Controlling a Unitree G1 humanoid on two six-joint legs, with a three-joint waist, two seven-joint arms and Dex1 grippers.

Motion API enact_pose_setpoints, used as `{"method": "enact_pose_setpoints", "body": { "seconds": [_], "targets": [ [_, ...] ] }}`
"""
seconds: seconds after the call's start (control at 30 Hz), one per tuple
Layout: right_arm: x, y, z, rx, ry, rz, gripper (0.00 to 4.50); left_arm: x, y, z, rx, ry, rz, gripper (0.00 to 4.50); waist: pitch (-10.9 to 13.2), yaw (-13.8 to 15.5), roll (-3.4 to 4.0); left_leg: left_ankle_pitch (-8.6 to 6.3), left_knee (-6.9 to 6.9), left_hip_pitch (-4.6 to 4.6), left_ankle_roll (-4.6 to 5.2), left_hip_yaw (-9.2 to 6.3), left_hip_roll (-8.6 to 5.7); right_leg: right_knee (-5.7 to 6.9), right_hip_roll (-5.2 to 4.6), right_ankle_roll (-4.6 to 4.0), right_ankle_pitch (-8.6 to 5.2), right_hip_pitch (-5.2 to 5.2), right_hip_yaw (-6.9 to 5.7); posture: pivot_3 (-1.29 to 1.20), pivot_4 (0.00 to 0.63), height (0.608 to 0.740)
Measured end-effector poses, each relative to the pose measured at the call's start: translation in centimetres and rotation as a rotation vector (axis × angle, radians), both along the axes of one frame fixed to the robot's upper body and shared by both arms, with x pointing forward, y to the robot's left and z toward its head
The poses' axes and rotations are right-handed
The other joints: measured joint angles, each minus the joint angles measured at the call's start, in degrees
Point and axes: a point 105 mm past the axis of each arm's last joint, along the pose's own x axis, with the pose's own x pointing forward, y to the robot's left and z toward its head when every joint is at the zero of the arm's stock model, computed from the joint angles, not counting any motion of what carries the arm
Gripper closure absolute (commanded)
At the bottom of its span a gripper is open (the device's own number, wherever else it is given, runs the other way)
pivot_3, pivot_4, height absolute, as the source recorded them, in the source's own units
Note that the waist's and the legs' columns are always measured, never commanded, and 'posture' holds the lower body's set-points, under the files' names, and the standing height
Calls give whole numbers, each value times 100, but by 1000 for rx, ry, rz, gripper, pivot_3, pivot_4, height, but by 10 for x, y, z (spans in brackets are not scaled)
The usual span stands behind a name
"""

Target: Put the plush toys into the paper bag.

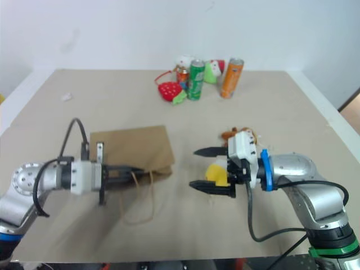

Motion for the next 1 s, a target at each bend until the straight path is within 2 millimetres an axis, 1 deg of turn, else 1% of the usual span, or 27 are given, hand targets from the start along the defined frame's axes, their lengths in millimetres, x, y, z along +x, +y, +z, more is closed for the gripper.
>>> {"method": "enact_pose_setpoints", "body": {
  "seconds": [0.1, 0.23, 0.3, 0.33, 0.4, 0.47, 0.5, 0.53, 0.57, 0.6, 0.67, 0.73, 0.83, 1.0],
  "targets": [
    [3, 6, -2, 33, 24, -22, 0, 9, -3, 5, -55, 9, 47, 4425, 0, -12, 0, 0, -2, 1, 0, 3, 1, 1, 4, 19, 11, -2, 8, 0, 150, 740],
    [4, 16, -5, 41, 41, -18, 0, 18, -4, 6, -100, 23, 107, 4425, 0, -11, 0, 0, -3, -3, 0, -4, 1, 2, 7, 20, 12, -3, 7, 0, 150, 740],
    [5, 18, -6, 37, 48, -23, 573, 21, -5, 6, -119, 32, 129, 4500, 0, -11, 0, 0, -3, -3, 0, -3, 1, 2, 7, 21, 12, -3, 8, 0, 150, 740],
    [5, 19, -7, 33, 51, -25, 773, 22, -6, 6, -127, 34, 136, 4500, 0, -11, 0, 0, -2, -3, 0, -2, 1, 2, 6, 22, 13, -3, 9, 0, 150, 740],
    [7, 23, -11, 29, 59, -34, 1731, 26, -6, 8, -152, 40, 164, 4500, -1, -11, -1, 0, -1, -3, 0, -3, 0, 2, 6, 21, 13, -2, 9, 0, 150, 740],
    [8, 29, -18, 20, 74, -39, 2921, 33, -7, 11, -193, 51, 202, 4500, -1, -11, 0, 1, 0, -2, 1, -2, -1, 3, 7, 21, 13, -2, 11, 0, 150, 740],
    [8, 30, -19, 19, 76, -39, 3119, 34, -7, 11, -198, 53, 207, 4500, -1, -11, 0, 1, 0, -2, 1, -2, -1, 3, 7, 21, 13, -1, 12, 0, 150, 740],
    [8, 31, -20, 19, 74, -45, 3655, 36, -7, 11, -209, 61, 222, 4500, -1, -12, -1, 1, 0, -1, 1, 0, -1, 3, 7, 25, 16, -2, 14, 0, 150, 740],
    [10, 32, -21, 20, 73, -53, 3980, 38, -7, 11, -216, 68, 232, 4500, -1, -13, -1, 1, 0, -1, 1, 0, -1, 3, 7, 26, 17, -1, 14, 0, 150, 740],
    [11, 34, -22, 21, 73, -57, 4457, 39, -8, 12, -227, 72, 241, 4500, -1, -13, -1, 1, 0, -2, 1, 0, -1, 3, 7, 26, 17, -2, 14, 0, 150, 740],
    [12, 40, -23, 31, 73, -59, 4457, 41, -8, 11, -233, 82, 255, 4500, -1, -14, -1, 1, 0, -2, 1, -2, -1, 4, 9, 25, 16, -3, 13, 0, 150, 740],
    [17, 45, -20, 43, 60, -66, 4457, 42, -8, 11, -237, 83, 261, 4500, -1, -18, -1, 1, 0, -2, 1, 0, 1, 4, 11, 24, 17, -4, 15, 0, 150, 740],
    [30, 67, -10, 90, 27, -77, 4457, 43, -10, 12, -252, 88, 263, 4500, -1, -27, -1, 2, 0, 0, -1, -2, 6, 7, 18, 18, 21, -4, 15, 0, 150, 740],
    [44, 96, -13, 121, 26, -113, 4457, 47, -12, 13, -290, 93, 305, 4500, -2, -20, -2, 3, 0, -5, -2, -2, 5, 9, 18, 18, 21, -7, 15, 0, 150, 740]
  ]
}}
